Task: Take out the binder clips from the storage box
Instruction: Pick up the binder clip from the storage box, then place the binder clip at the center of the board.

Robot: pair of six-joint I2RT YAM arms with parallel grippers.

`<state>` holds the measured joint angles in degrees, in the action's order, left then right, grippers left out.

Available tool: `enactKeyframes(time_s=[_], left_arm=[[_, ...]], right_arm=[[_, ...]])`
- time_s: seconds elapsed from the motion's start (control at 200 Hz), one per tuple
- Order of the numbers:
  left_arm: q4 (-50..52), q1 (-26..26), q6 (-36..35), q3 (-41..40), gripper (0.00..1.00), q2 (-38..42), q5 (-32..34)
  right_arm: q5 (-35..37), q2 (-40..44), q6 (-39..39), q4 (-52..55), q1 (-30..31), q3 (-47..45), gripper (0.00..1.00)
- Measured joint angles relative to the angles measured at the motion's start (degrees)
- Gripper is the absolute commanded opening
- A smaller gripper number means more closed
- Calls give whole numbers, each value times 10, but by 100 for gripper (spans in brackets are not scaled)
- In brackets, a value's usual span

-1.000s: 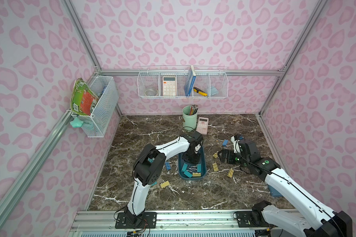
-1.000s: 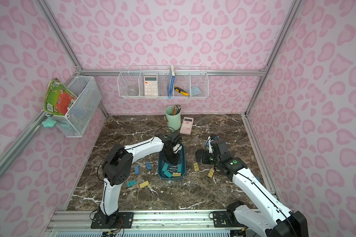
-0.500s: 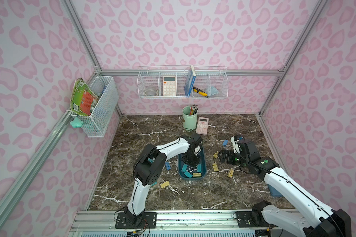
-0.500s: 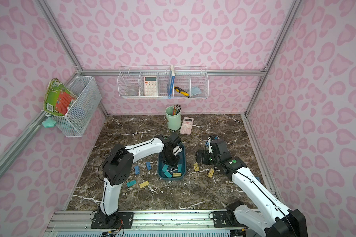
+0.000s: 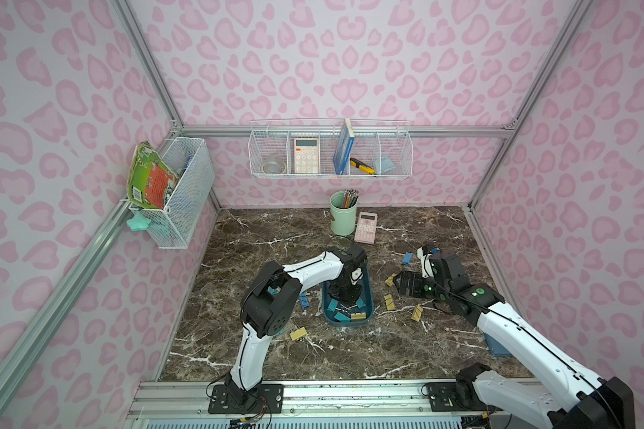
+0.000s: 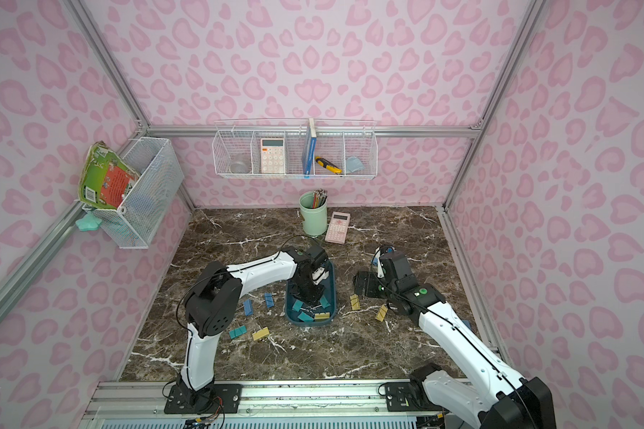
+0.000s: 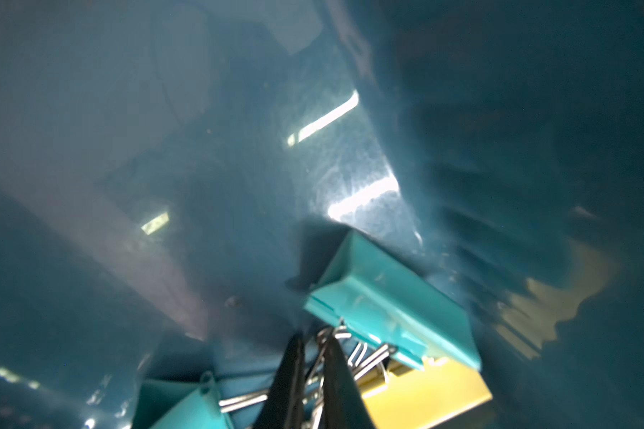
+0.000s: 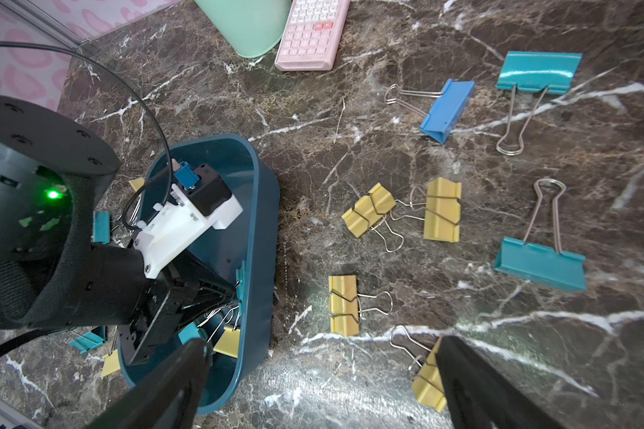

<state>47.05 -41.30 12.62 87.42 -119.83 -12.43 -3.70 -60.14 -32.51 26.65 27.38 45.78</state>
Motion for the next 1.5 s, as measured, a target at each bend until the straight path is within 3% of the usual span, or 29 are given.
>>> enactKeyframes(time_s=[0.055,0.44,0.74,0.94,1.17,1.325,1.5], left_arm=[[-1,-1,7,-1,0,0,3],[-2,1,62,14,0,41,58],[-5,52,137,-7,0,135,95],[0,120,187,-78,0,220,123],[10,243,205,-168,0,281,155],[9,314,203,-174,0,268,158],[6,348,190,-115,0,196,145]], right_arm=[[0,-1,0,0,0,0,99],[-13,-2,3,-5,1,7,99],[-17,-42,7,-32,47,30,99],[-19,-94,9,-52,89,57,99],[-25,-154,13,-73,121,99,99],[-30,-176,17,-76,132,116,99],[-32,-187,23,-76,136,124,99]])
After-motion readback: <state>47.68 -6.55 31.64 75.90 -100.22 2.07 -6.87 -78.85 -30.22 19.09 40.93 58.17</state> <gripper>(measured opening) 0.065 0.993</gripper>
